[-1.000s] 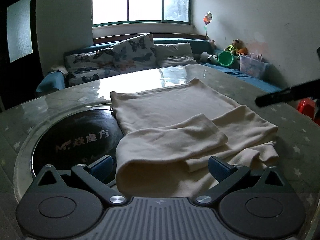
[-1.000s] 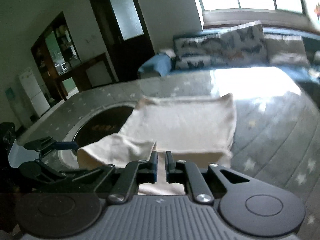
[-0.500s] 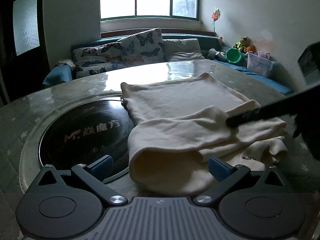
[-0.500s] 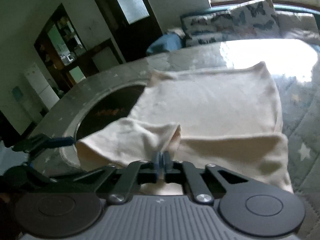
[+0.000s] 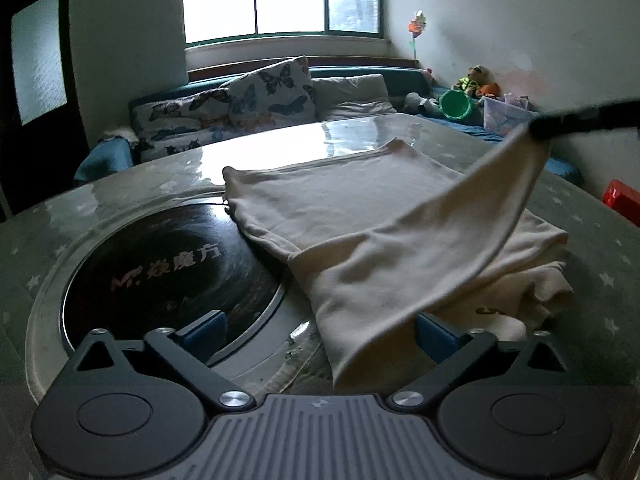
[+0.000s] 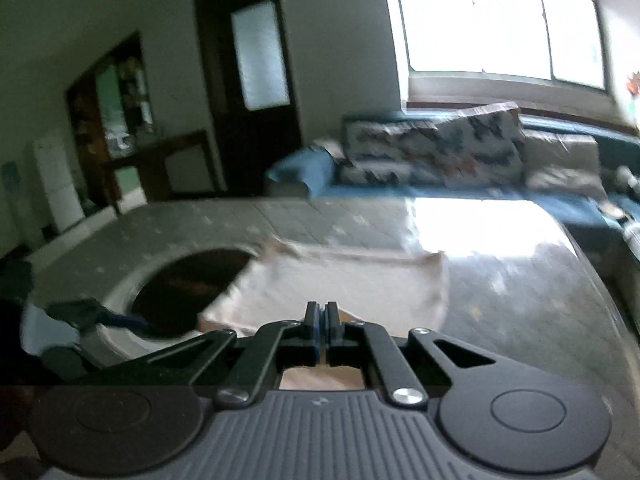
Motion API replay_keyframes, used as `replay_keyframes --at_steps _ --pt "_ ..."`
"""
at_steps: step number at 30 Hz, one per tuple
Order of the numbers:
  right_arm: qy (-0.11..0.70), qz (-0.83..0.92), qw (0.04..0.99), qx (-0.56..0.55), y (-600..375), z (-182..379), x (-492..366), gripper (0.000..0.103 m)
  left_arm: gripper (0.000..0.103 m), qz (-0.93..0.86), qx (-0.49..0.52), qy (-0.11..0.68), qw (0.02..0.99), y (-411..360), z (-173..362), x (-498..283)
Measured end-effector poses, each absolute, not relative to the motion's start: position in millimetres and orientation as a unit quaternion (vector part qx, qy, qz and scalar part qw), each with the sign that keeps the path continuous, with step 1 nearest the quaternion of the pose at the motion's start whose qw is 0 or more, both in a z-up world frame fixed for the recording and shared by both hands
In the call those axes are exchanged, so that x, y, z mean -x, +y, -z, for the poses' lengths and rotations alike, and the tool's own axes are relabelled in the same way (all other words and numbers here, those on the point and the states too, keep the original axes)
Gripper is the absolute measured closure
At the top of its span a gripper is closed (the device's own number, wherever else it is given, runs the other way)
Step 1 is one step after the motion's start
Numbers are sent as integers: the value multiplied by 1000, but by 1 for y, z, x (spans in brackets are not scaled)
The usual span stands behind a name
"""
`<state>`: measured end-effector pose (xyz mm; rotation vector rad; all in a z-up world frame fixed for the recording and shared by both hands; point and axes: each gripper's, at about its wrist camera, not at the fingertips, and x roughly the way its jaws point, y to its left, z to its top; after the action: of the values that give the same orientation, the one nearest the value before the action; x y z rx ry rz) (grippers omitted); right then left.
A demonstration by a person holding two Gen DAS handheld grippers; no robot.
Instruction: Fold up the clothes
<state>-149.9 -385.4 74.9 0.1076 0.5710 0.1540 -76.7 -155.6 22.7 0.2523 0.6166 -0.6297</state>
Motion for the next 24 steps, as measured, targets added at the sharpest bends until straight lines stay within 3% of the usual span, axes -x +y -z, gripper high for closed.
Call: replay_keyframes --at_steps 5,9,14,19,24 --pt "336 -44 939 -62 -396 -44 148 94 23 310 -144 281 897 -157 -23 83" --pt "335 -34 939 -63 -398 -38 147 93 34 316 -163 268 895 -161 -23 89" --pt "326 -55 941 -69 -390 -31 135 93 58 328 -189 252 890 -168 -21 97" --pt "337 -77 936 -65 -374 -13 113 93 89 343 -196 255 882 -167 -18 98" --pt "348 -60 933 -69 -380 3 101 93 92 353 -202 260 876 -162 -15 98"
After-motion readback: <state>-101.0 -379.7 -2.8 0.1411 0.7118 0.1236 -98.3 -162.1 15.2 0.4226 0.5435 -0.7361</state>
